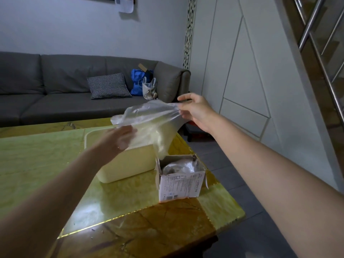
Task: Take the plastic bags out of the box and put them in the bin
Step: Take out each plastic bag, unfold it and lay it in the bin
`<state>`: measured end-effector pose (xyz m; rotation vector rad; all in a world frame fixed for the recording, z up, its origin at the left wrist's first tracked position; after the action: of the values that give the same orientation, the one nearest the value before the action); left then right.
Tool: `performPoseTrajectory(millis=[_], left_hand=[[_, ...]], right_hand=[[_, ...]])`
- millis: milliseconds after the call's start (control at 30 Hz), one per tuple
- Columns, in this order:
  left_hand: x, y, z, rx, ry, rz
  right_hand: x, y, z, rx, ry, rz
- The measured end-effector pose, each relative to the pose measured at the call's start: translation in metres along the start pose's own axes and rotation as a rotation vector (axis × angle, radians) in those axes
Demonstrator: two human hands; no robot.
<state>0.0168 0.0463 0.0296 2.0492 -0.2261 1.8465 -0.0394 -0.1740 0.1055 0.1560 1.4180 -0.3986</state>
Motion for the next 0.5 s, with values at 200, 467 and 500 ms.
performPoseTrajectory(millis=[200, 467, 500], left_hand=[[0.000, -0.002, 0.014, 0.030, 0.008, 0.097], [0.005, -0.036, 0.024, 0.361, -0.042, 0.003], [0.010, -0.046, 0.026, 0.435, -0.018, -0.021]], right_hand=[[0.017, 0.013, -0.003, -0.113, 0.103, -0.017], [0.026, 0.004, 0.012, 0.238, 0.058, 0.053], [0.029, 0.008, 0.016, 0.241, 0.072, 0.050]])
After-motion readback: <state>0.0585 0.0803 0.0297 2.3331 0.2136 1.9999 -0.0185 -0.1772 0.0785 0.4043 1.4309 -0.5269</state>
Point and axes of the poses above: each hand's wrist, its own z-axis towards the middle knuckle, its own y-axis out of the palm, x = y × z, the point moved 3 cm from there along z, towards the middle knuckle, and after that the axes turned 1 degree about -x, right-handed, at the moved point
